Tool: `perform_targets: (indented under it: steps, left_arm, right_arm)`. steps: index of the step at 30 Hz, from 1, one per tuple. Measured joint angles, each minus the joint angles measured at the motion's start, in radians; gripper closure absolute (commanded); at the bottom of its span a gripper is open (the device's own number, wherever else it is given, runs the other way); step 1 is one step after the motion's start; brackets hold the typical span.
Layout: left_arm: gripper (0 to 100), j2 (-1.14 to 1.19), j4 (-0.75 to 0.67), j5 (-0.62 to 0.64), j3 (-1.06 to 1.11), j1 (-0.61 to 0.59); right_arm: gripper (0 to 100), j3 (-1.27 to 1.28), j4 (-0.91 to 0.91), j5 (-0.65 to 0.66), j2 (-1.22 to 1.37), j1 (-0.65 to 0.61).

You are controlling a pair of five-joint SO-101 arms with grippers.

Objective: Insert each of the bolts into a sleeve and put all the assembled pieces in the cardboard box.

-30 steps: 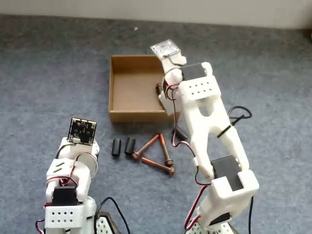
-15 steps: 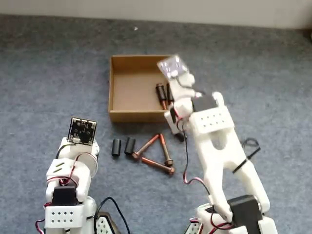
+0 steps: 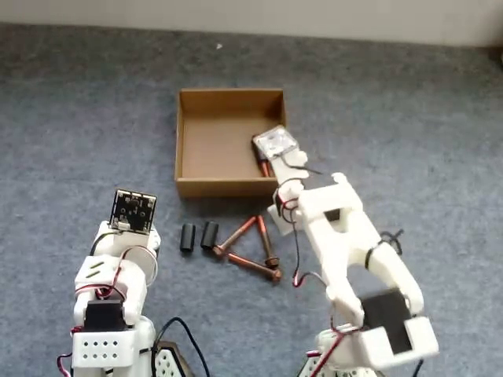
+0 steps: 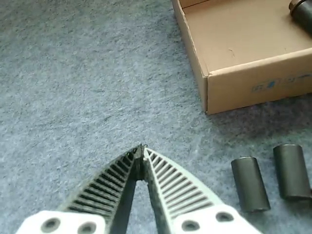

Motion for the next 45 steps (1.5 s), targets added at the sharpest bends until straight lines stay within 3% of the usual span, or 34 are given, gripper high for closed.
perform_targets:
  steps: [6,11,19,33,45]
  left_arm:
    - [99,0.000,0.000,0.000,0.000,0.000]
    - [99,0.000,0.000,0.000,0.000,0.000]
    - [99,0.000,0.000,0.000,0.000,0.000]
    - [99,0.000,0.000,0.000,0.000,0.000]
    - [99,0.000,0.000,0.000,0.000,0.000]
  right_arm:
    - [88.9,-0.061,0.005,0.008,0.126,-0.008]
    - [99.8,-0.072,0.005,0.008,0.138,-0.002]
    - [99.2,-0.074,0.003,0.008,0.126,0.002]
    - [99.2,0.192,0.005,0.008,-0.391,-0.006]
    - [99.2,0.373,0.005,-0.107,-0.763,-0.008]
